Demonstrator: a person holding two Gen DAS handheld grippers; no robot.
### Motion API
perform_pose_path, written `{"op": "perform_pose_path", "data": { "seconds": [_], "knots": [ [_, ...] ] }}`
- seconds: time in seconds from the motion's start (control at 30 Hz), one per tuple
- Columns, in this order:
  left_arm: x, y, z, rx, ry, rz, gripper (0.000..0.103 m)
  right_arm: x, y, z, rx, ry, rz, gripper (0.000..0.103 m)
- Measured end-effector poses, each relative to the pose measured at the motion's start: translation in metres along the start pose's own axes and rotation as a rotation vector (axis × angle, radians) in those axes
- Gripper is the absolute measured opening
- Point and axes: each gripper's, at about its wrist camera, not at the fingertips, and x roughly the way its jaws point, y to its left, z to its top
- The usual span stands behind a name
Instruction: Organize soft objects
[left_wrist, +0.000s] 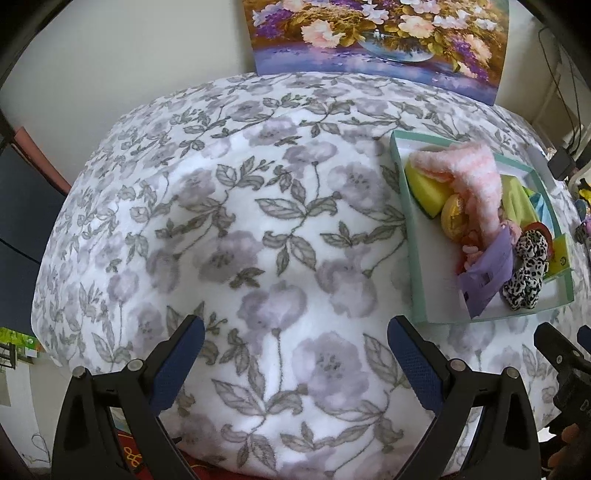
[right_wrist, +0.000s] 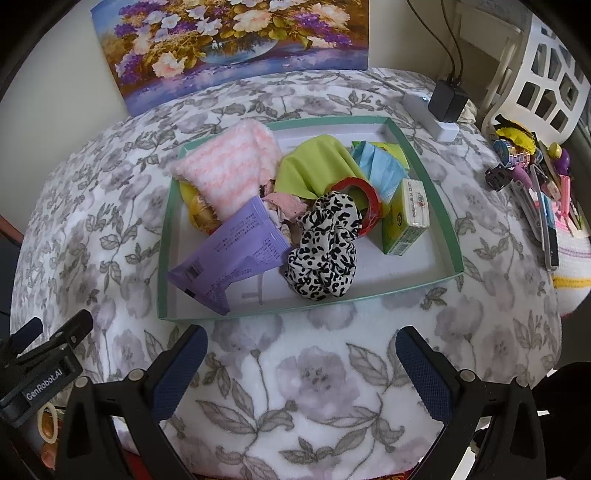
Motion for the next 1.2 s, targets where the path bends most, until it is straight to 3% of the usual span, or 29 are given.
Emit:
{"op": "perform_pose_path", "data": {
  "seconds": [1.2],
  "knots": [
    [0.0071,0.0052,0.003,-0.011,0.043,-0.008,0.099,-0.0014,0.0002,0.0053,-0.014,-0.007,0.003,0.103]
  ]
}}
